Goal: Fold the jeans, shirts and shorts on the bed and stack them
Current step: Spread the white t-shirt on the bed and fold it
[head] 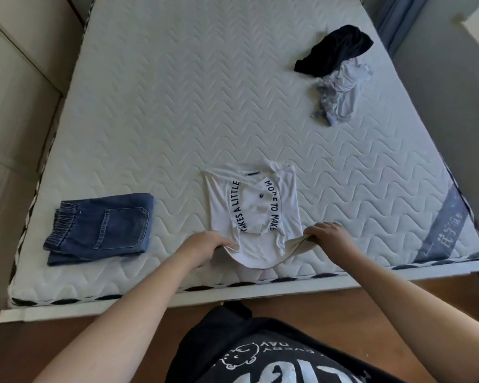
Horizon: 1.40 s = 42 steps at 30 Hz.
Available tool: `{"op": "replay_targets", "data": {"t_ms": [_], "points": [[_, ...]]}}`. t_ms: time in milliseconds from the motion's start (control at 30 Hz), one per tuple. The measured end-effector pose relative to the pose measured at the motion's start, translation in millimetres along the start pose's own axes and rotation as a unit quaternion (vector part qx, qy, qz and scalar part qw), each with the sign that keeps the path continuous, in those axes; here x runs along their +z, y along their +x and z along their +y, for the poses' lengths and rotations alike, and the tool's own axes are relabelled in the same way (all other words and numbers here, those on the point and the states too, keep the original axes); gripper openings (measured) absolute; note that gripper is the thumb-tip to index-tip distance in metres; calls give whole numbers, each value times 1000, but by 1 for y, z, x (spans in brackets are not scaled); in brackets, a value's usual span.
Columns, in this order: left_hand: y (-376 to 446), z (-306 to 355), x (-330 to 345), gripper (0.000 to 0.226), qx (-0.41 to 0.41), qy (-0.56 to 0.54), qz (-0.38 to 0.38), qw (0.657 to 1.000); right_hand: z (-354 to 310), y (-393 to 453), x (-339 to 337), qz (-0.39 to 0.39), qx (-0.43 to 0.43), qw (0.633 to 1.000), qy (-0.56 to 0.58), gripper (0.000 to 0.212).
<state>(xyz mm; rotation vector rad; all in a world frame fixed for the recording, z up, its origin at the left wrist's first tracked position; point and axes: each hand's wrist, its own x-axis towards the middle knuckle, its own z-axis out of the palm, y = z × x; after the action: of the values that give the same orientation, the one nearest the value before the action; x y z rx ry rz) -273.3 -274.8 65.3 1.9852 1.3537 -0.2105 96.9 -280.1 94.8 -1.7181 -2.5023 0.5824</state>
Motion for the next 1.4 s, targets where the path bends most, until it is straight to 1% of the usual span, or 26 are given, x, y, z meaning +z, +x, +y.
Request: {"op": "replay_targets", "data": {"t_ms": [100, 200, 267, 333, 467, 567, 600, 700, 800, 900, 1000, 1100, 1233, 1300, 1400], "points": [[36, -17, -29, 67, 3, 17, -26, 1000, 8, 38, -8, -30, 11, 999, -12, 28], [71, -33, -53, 57, 1, 10, -38, 999, 23, 75, -13, -61, 7, 998, -20, 35], [94, -42, -66, 44, -2, -1, -37, 999, 33, 100, -17, -79, 8, 996, -28, 34], [118, -52, -77, 38, -11, -18, -36, 999, 45, 127, -19, -94, 8, 995, -15, 31], [169, -73, -88, 42, -29, -34, -54, 998, 76, 185, -9, -113, 16, 993, 19, 25], [212, -97, -89, 41, -49, -50, -45, 997, 104, 230, 12, -146, 45, 987, 54, 24], [225, -105, -90, 41, -49, -58, -42, 996, 114, 245, 19, -157, 57, 984, 65, 23], [266, -125, -94, 40, -13, -85, -47, 995, 141, 289, 43, -167, 70, 980, 87, 23], [307, -150, -96, 41, -33, -82, -59, 994, 163, 330, 66, -165, 68, 980, 88, 24], [341, -168, -98, 41, -46, -81, -48, 994, 183, 361, 86, -172, 77, 979, 83, 25], [363, -181, -90, 30, -67, -71, -38, 994, 199, 380, 103, -162, 97, 977, 96, 24], [373, -193, -77, 20, -98, -61, 3, 993, 206, 388, 121, -156, 111, 977, 92, 23], [377, -204, -64, 17, -133, -31, 70, 988, 207, 394, 137, -123, 153, 976, 90, 25], [378, -206, -59, 16, -143, -17, 85, 986, 208, 398, 140, -113, 162, 976, 91, 25], [381, -206, -55, 14, -162, -46, 102, 980, 207, 401, 143, -113, 173, 974, 98, 25]]}}
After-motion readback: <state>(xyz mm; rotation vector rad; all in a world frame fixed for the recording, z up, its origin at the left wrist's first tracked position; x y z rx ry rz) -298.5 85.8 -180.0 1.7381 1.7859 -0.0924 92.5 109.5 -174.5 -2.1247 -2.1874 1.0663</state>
